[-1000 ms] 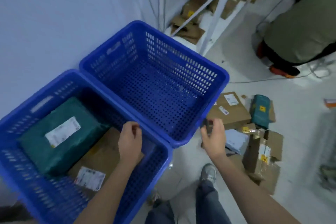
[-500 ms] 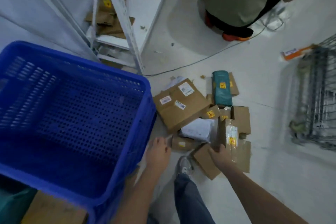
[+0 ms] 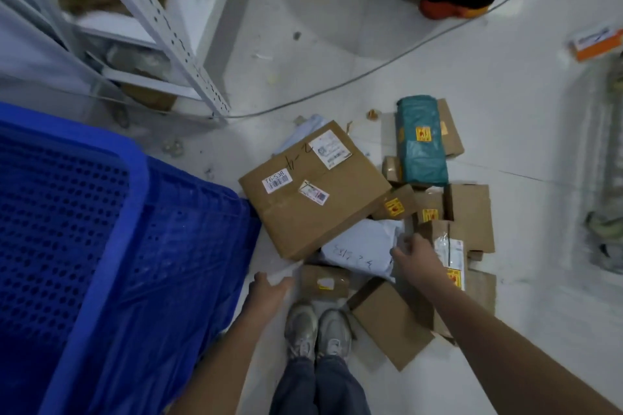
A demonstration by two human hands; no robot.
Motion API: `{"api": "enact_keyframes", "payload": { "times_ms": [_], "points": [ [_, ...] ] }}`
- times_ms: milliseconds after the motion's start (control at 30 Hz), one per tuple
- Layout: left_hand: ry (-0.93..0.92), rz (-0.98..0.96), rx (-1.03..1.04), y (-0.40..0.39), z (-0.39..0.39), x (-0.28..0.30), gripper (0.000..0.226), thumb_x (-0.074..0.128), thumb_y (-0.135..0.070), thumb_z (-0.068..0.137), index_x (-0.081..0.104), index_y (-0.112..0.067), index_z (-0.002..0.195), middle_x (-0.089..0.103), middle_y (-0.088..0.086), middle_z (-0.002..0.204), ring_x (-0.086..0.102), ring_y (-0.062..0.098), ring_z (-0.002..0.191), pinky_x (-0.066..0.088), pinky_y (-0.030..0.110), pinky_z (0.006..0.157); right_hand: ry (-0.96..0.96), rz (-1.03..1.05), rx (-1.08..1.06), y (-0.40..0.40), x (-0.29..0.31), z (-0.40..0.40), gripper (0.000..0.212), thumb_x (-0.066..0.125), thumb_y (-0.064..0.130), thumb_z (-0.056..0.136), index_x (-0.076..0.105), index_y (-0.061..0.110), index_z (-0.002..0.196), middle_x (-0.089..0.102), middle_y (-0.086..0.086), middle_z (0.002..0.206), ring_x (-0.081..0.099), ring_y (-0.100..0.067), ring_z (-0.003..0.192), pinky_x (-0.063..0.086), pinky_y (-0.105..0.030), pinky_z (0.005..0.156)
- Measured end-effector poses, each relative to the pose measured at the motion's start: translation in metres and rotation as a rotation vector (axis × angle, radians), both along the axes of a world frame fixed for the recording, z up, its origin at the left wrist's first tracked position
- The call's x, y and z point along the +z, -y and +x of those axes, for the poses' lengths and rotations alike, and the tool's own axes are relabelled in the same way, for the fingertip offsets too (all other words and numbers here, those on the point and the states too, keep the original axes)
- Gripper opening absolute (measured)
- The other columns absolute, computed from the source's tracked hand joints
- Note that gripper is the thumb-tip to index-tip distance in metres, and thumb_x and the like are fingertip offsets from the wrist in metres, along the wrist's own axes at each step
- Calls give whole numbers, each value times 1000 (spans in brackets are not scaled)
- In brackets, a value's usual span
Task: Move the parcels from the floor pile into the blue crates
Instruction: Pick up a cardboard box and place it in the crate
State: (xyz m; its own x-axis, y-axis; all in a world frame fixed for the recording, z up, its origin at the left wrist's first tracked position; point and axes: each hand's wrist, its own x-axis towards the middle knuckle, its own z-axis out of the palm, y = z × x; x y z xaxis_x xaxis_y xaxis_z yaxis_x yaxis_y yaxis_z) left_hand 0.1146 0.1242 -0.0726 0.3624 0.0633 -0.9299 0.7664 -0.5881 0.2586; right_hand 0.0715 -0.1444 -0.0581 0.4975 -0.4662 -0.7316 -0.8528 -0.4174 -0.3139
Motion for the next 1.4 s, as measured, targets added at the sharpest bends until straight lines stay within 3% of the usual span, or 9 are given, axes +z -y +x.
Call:
{"api": "enact_keyframes", "payload": {
  "times_ms": [200,367,467,600,733,867,1100,1267,1400],
  "points": [
    [-63,-14,205,5,27,-95,102,63,-54,80,4,-11,151,22,10,155,36,30,133,41,39,104,101,-88,47,11,-80,52,64,60,31,87,33,4,138,35,-18,141,35,-34,131,35,-44,104],
    [-45,-19,322,2,45,-136,96,60,-58,80,13,-14,151,29,10,151,41,30,129,44,39,102,165,-67,-121,29,-119,98,69,56,36,85,31,6,142,39,-16,142,40,-34,129,36,-49,107],
    [-25,-55,379,-4,52,-156,94,60,-58,80,13,-20,151,26,7,154,38,30,132,43,38,99,168,-15,-121,39,-138,113,64,53,37,89,33,8,142,46,-15,138,47,-31,124,40,-38,97],
    [34,-91,371,-6,56,-170,90,60,-56,81,3,-38,149,24,2,155,39,32,132,45,47,97,162,51,-161,50,-156,125,65,51,43,90,35,10,143,46,-12,141,45,-30,128,37,-42,105],
    [-19,-143,469,1,61,-180,87,62,-56,79,10,-41,147,33,1,151,46,32,126,51,49,91,125,59,-110,48,-169,128,64,53,52,87,42,15,138,52,-7,131,50,-29,121,41,-42,99],
    [-10,-143,451,-2,60,-178,86,65,-48,81,10,-41,148,31,-1,152,45,30,126,55,46,87,87,49,-36,51,-163,132,59,60,47,84,47,12,129,54,-8,116,53,-24,105,43,-35,82],
    [-64,-310,399,-13,48,-155,72,60,-35,88,19,-44,146,36,-5,148,49,24,119,52,45,90,72,125,-42,66,-129,97,56,75,39,73,44,16,114,50,-4,113,52,-22,103,49,-38,84],
    [8,-367,409,5,40,-127,69,61,-29,88,23,-52,141,42,-12,133,51,19,110,53,38,79,252,179,-224,79,-93,50,53,77,25,74,45,18,116,50,-2,123,54,-13,98,51,-27,73],
    [142,-390,368,18,49,-88,72,65,-39,82,21,-59,136,47,-25,118,51,9,104,43,42,90,316,253,-269,86,-46,23,85,74,30,70,32,30,143,48,9,123,52,-17,104,50,-22,68]
  ]
}}
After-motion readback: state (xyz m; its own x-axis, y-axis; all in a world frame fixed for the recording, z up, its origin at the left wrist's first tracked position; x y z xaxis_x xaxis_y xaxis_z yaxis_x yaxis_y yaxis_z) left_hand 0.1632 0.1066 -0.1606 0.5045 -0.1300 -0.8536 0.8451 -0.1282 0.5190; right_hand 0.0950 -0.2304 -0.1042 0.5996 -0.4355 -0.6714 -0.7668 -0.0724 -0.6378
